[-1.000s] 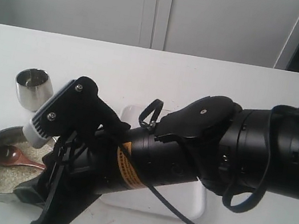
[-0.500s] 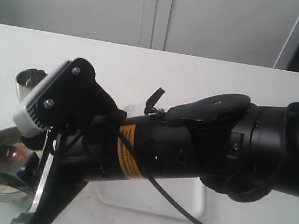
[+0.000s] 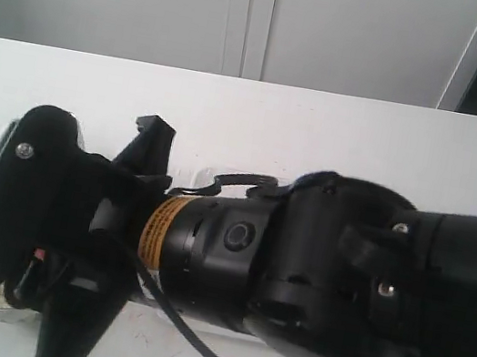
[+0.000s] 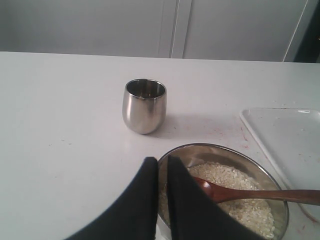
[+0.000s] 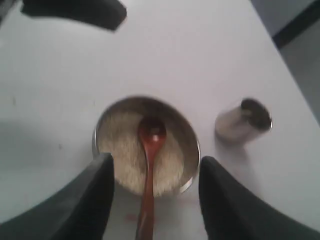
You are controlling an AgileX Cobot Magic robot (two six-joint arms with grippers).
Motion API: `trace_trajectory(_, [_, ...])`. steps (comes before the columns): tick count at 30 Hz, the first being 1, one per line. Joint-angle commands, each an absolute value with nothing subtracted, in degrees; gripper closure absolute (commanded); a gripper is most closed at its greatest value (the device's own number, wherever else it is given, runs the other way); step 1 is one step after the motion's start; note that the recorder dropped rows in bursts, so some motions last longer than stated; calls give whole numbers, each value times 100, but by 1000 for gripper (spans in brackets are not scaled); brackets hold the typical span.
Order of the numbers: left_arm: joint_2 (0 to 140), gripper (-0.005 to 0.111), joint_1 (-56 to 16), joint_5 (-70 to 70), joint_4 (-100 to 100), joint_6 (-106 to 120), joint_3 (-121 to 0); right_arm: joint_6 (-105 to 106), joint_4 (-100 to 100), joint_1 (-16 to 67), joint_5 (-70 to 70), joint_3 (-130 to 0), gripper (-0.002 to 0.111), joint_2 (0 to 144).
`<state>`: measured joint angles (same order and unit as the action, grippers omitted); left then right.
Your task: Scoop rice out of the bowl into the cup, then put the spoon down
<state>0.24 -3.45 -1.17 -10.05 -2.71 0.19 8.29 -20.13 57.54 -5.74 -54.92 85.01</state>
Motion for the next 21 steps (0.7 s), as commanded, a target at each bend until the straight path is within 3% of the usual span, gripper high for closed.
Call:
trace_trajectory(1, [0, 92, -359, -136, -1057, -281, 0, 1160, -1627, 5694, -2602, -5942, 64, 8435])
trace_trajectory(15, [0, 92, -359, -136, -1057, -281, 0, 1745, -735, 5600, -5215, -7422, 64, 9257])
trace_trajectory(21, [0, 92, -359, -136, -1057, -281, 0, 2150, -304, 5519, -5386, -7746, 64, 9796])
